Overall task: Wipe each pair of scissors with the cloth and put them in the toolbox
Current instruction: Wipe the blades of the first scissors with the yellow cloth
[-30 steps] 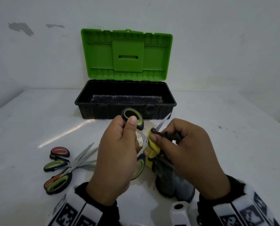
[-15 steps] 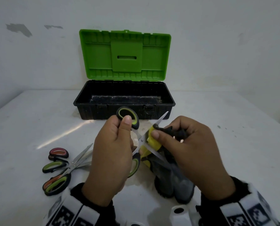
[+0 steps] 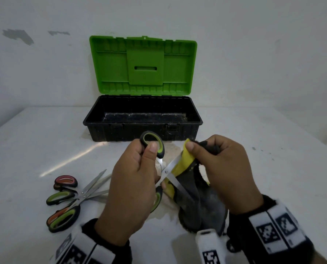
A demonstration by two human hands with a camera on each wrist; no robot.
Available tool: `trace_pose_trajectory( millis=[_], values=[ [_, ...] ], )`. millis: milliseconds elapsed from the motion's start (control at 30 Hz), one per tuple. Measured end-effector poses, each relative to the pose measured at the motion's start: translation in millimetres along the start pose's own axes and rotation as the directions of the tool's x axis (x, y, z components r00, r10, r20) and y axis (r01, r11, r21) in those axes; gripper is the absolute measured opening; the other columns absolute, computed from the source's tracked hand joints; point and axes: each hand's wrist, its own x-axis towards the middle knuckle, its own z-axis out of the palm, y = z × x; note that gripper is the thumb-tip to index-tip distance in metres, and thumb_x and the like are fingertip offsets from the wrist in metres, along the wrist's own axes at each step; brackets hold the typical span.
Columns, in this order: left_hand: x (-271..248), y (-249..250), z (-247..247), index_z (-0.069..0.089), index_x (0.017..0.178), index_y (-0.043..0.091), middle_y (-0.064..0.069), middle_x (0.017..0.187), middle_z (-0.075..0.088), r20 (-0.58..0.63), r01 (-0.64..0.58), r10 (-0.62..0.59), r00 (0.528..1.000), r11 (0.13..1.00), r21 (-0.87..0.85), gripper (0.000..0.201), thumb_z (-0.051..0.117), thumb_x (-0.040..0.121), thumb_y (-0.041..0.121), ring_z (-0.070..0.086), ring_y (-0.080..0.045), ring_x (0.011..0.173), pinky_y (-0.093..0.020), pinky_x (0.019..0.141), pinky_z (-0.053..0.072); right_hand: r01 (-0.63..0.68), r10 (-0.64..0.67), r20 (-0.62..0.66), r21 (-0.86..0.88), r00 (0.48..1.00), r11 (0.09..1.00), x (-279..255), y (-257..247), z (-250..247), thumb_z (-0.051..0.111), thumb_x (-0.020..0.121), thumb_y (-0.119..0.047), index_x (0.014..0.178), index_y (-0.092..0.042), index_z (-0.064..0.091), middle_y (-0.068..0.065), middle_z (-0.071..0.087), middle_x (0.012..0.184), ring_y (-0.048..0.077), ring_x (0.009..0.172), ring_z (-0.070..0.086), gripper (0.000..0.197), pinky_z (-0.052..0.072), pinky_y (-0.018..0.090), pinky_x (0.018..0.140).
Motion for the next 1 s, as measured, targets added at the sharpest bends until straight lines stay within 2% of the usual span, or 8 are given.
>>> trace_pose_trajectory(
  millis=[67,233,333,467,633,733,833,1000],
  values=[
    [0.6,-5.1,0.2,0.054,0.072,0.026,0.006,0.052,0.034,0.006,0.004,-0.004,1.000,1.000,0.009,0.031,0.046,0.099,0.040,0.036,-0.018,0.051,-0.056,0.056,0.053,-0.053,0.054,-0.012,0.033,0.998,0.998,10.8,7.2,-4.3,0.081,0.077,-0.027,0.059,-0.010,0.061,0.003,0.064,0.056,0.009,0.051,0.053,0.032,0.044,0.019,0.052],
    [4.8,-11.6,-4.3,0.056,0.067,0.037,0.008,0.048,0.040,-0.033,-0.001,0.003,0.999,0.998,0.063,0.034,0.045,0.099,0.040,0.057,-0.037,0.060,-0.033,0.055,0.052,-0.156,0.159,-0.024,0.114,0.987,0.981,25.8,21.4,-16.9,0.080,0.078,-0.024,0.060,-0.009,0.061,0.000,0.057,0.050,0.008,0.045,0.046,0.030,0.038,0.018,0.050],
    [7.6,-12.1,-7.8,0.057,0.069,0.033,0.007,0.050,0.037,-0.054,0.022,-0.017,0.998,0.996,0.092,0.033,0.048,0.099,0.042,0.057,-0.044,0.065,-0.046,0.062,0.058,-0.159,0.158,0.015,0.076,0.987,0.984,25.6,24.7,-25.2,0.079,0.080,-0.027,0.065,-0.007,0.063,0.000,0.058,0.051,0.008,0.045,0.047,0.029,0.039,0.018,0.051],
    [13.2,-17.8,-12.8,0.061,0.087,0.020,0.010,0.054,0.040,-0.071,0.010,-0.003,0.997,0.995,0.101,0.024,0.050,0.099,0.037,0.048,-0.020,0.059,-0.049,0.068,0.060,-0.179,0.201,0.113,-0.179,0.973,0.967,24.2,36.0,-28.0,0.077,0.082,-0.026,0.075,-0.008,0.068,0.002,0.065,0.057,0.005,0.047,0.055,0.022,0.041,0.021,0.052],
    [14.3,-11.4,-22.2,0.060,0.093,0.026,0.009,0.072,0.060,-0.035,-0.145,0.152,0.988,0.978,0.151,0.013,0.050,0.098,0.031,0.067,-0.018,0.071,-0.017,0.061,0.056,-0.137,0.189,0.064,-0.472,0.980,0.871,14.2,37.8,-25.9,0.077,0.079,-0.038,0.099,-0.022,0.060,-0.009,0.062,0.096,0.010,0.083,0.060,0.031,0.041,0.020,0.065],
    [14.5,-6.5,-23.5,0.060,0.091,0.027,0.006,0.076,0.060,0.002,-0.260,0.267,0.964,0.936,0.236,0.011,0.052,0.096,0.034,0.066,-0.018,0.073,-0.018,0.060,0.055,-0.005,0.043,0.067,-0.490,0.997,0.872,2.9,18.2,-20.4,0.073,0.078,-0.049,0.108,-0.030,0.055,-0.014,0.052,0.109,0.005,0.098,0.051,0.040,0.037,0.014,0.070],
    [15.9,-9.4,-22.9,0.061,0.092,0.025,0.005,0.076,0.054,0.065,-0.379,0.383,0.922,0.850,0.366,0.015,0.052,0.098,0.037,0.062,-0.018,0.072,-0.040,0.063,0.056,0.057,-0.019,0.108,-0.354,0.994,0.934,-9.2,-8.9,-8.8,0.066,0.080,-0.054,0.093,-0.032,0.063,-0.019,0.061,0.092,-0.003,0.085,0.055,0.026,0.038,0.006,0.065],
    [15.5,-12.2,-19.1,0.066,0.105,0.014,0.004,0.089,0.052,0.215,-0.550,0.524,0.824,0.651,0.523,0.023,0.050,0.095,0.028,0.045,-0.002,0.075,-0.013,0.070,0.044,-0.304,0.261,0.341,0.078,0.903,0.949,-19.1,-27.8,11.8,0.054,0.073,-0.068,0.074,-0.014,0.075,0.002,0.069,0.070,0.011,0.062,0.059,0.058,0.045,0.021,0.060]
  ],
)
